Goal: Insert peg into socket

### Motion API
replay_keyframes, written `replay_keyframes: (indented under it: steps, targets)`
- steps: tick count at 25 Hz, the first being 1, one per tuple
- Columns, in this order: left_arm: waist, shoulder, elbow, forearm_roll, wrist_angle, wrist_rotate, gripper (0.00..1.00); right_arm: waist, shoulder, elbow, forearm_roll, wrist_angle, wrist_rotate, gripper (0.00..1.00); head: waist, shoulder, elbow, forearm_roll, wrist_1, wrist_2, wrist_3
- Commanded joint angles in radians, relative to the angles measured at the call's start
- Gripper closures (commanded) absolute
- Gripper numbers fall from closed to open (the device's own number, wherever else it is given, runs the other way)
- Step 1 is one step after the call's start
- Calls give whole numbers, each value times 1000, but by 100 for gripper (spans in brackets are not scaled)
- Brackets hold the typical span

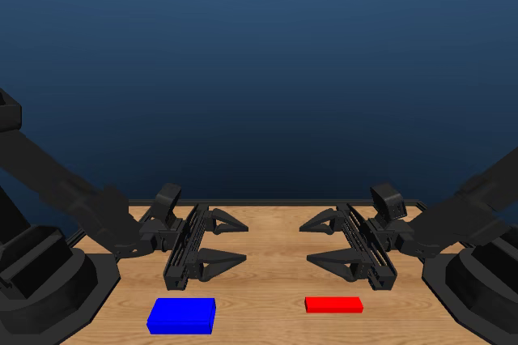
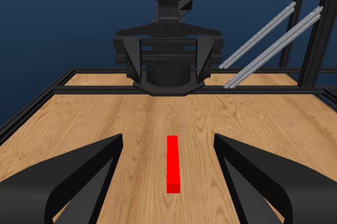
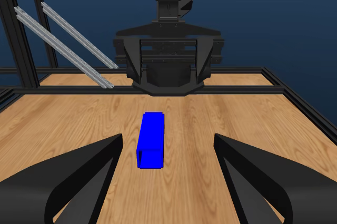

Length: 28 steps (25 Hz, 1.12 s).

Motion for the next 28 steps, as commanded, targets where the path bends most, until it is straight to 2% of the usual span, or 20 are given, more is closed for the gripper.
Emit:
replay_keyframes:
  steps: [1, 4, 5, 8, 12, 14, 16, 19, 20, 22, 25, 26, 27, 28]
  targets:
    - [-64, 5, -61, -46, -114, -3, 0, 47, -41, 36, 125, 57, 39, 0, 2, 13, -66, 0, 194, -4, 2]
    - [-84, -24, -9, -101, -174, 27, 0, 47, -30, 55, 151, 66, 50, 0, 3, 29, -79, -1, 195, -8, 7]
    - [-97, -33, 3, -119, -160, 40, 0, 49, -29, 56, 157, 77, 55, 0, 2, 35, -82, -1, 194, -9, 7]
    - [-130, -36, 11, -156, -158, 63, 0, 40, -32, 48, 154, 93, 50, 0, 2, 49, -89, -1, 195, -8, 12]
    - [-137, -18, 71, -271, -51, 38, 0, 31, -16, 30, 133, 120, 66, 0, 3, 76, -101, 1, 193, -3, 31]
    - [-174, -42, 127, -331, -20, 18, 0, 26, -1, 24, 118, 132, 80, 0, 5, 96, -108, 4, 196, 5, 41]
    - [-207, -57, 155, -373, 16, -3, 0, 20, 10, 13, 111, 140, 85, 0, 7, 111, -113, 6, 199, 9, 48]
    - [-266, -45, 193, -422, 96, -59, 0, 14, 41, -4, 84, 160, 106, 0, 11, 132, -123, 8, 203, 16, 50]
    - [-289, -32, 226, -436, 102, -88, 0, 11, 48, -4, 75, 160, 118, 0, 12, 139, -127, 9, 206, 18, 48]
    - [-326, -5, 247, -453, 111, -147, 0, 7, 54, -3, 70, 161, 128, 0, 16, 151, -132, 9, 205, 19, 40]
    - [-358, 42, 251, -458, 104, -239, 0, 0, 58, 5, 67, 155, 143, 0, 22, 164, -139, 11, 206, 23, 27]
    - [-363, 96, 255, -457, 124, -261, 0, -1, 59, 10, 68, 157, 148, 0, 24, 169, -141, 11, 205, 24, 21]
    - [-365, 124, 265, -455, 148, -279, 0, 0, 59, 14, 68, 156, 151, 0, 25, 171, -143, 12, 206, 24, 18]
    - [-363, 158, 247, -453, 152, -310, 0, 3, 54, 22, 70, 153, 156, 0, 26, 176, -146, 12, 207, 25, 13]
